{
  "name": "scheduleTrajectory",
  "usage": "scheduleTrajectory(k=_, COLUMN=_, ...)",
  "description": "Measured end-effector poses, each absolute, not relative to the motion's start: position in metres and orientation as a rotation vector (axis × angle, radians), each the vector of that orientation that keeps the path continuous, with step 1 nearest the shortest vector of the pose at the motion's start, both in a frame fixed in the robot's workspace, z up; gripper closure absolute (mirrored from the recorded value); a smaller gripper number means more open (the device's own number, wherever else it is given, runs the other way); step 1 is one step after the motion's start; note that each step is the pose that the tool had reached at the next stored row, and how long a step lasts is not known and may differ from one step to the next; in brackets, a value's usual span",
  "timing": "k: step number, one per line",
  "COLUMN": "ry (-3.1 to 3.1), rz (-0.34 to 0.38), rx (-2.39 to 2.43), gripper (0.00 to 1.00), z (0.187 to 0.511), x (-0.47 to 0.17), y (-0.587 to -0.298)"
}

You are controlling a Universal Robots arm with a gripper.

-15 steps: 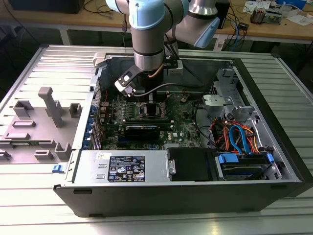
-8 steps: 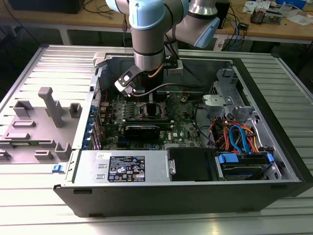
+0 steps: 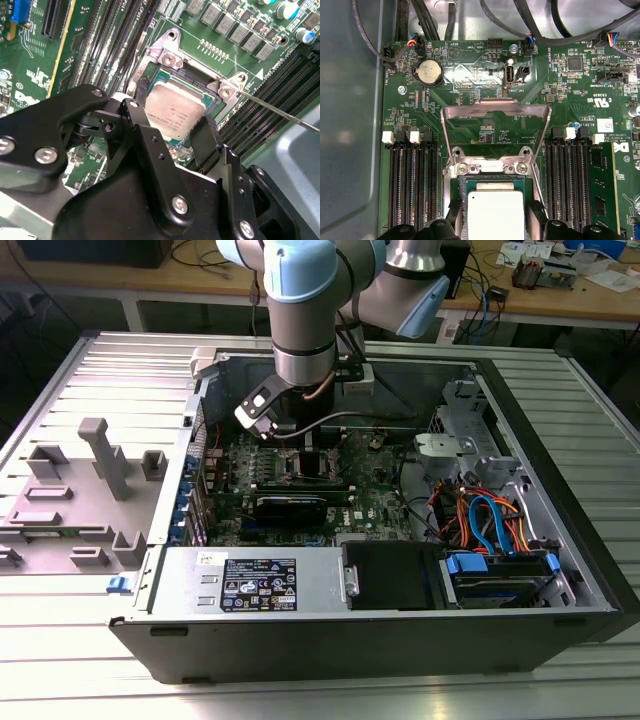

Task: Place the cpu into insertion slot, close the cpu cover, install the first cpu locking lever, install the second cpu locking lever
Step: 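Place the cpu into insertion slot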

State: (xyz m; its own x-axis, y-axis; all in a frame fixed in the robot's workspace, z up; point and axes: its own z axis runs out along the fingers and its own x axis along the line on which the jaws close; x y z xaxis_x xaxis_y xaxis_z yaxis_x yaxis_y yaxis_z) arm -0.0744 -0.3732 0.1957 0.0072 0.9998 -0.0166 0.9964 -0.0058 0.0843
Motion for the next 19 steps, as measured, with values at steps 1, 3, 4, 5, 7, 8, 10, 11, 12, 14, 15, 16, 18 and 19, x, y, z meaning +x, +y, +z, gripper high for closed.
scheduleTrajectory(k=1, ry=2.163, rz=0.073, rx=2.177, gripper=0.38, z=0.1958, x=-0.0745, y=-0.3732)
scheduleTrajectory(k=3, ry=2.163, rz=0.073, rx=2.177, gripper=0.38, z=0.1957, x=-0.0745, y=-0.3732)
scheduleTrajectory(k=4, ry=2.163, rz=0.073, rx=2.177, gripper=0.38, z=0.1957, x=-0.0745, y=-0.3732)
scheduleTrajectory(k=5, ry=2.163, rz=0.073, rx=2.177, gripper=0.38, z=0.1957, x=-0.0745, y=-0.3732)
scheduleTrajectory(k=7, ry=2.163, rz=0.073, rx=2.177, gripper=0.38, z=0.1956, x=-0.0745, y=-0.3732)
scheduleTrajectory(k=8, ry=2.163, rz=0.073, rx=2.177, gripper=0.38, z=0.1956, x=-0.0745, y=-0.3732)
scheduleTrajectory(k=10, ry=2.163, rz=0.073, rx=2.177, gripper=0.38, z=0.1956, x=-0.0745, y=-0.3732)
scheduleTrajectory(k=11, ry=2.163, rz=0.073, rx=2.177, gripper=0.38, z=0.1956, x=-0.0745, y=-0.3732)
scheduleTrajectory(k=12, ry=2.163, rz=0.073, rx=2.177, gripper=0.38, z=0.1955, x=-0.0745, y=-0.3732)
scheduleTrajectory(k=14, ry=2.163, rz=0.073, rx=2.177, gripper=0.38, z=0.1956, x=-0.0744, y=-0.3732)
scheduleTrajectory(k=15, ry=2.163, rz=0.074, rx=2.177, gripper=0.38, z=0.1960, x=-0.0744, y=-0.3731)
scheduleTrajectory(k=16, ry=2.163, rz=0.074, rx=2.177, gripper=0.38, z=0.1964, x=-0.0744, y=-0.3731)
scheduleTrajectory(k=18, ry=2.163, rz=0.073, rx=2.177, gripper=0.38, z=0.1966, x=-0.0745, y=-0.3732)
scheduleTrajectory(k=19, ry=2.163, rz=0.073, rx=2.177, gripper=0.38, z=0.1966, x=-0.0745, y=-0.3732)
